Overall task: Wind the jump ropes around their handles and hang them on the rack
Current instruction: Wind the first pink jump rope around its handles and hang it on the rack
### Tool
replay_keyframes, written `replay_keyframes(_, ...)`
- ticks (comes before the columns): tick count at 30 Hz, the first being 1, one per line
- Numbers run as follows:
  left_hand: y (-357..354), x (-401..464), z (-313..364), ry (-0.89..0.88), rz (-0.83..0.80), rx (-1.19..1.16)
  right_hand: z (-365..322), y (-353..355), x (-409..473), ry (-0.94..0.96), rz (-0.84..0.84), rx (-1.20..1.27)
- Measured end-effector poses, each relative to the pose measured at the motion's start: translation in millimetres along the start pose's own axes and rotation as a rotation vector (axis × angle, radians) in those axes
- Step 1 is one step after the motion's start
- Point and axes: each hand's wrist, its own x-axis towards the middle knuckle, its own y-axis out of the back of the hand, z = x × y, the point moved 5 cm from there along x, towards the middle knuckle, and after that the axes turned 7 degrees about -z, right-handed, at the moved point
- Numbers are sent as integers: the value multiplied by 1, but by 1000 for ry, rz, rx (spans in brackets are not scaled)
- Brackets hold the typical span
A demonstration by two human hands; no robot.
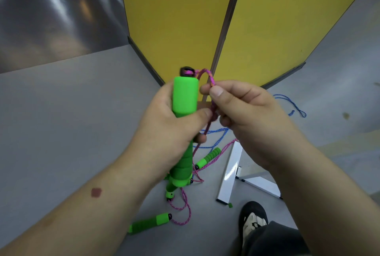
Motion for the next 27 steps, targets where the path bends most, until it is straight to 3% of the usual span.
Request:
replay_keyframes(5, -5, 1, 1, -37, 2, -28, 8, 4, 3, -56, 21, 35)
replay_keyframes(8, 4, 4, 8, -48, 82, -147, 19, -2, 0, -191, -129, 30)
replay_keyframes(11, 17, 6, 15, -56, 162, -205, 22, -11, -7, -248, -301, -130)
replay_keyframes(22, 15, 5, 14, 48, 162, -454, 21, -19, -4, -145, -257, -237)
replay_keyframes(27, 17, 6, 15, 38, 155, -392, 20, -18, -5, -117, -288, -255)
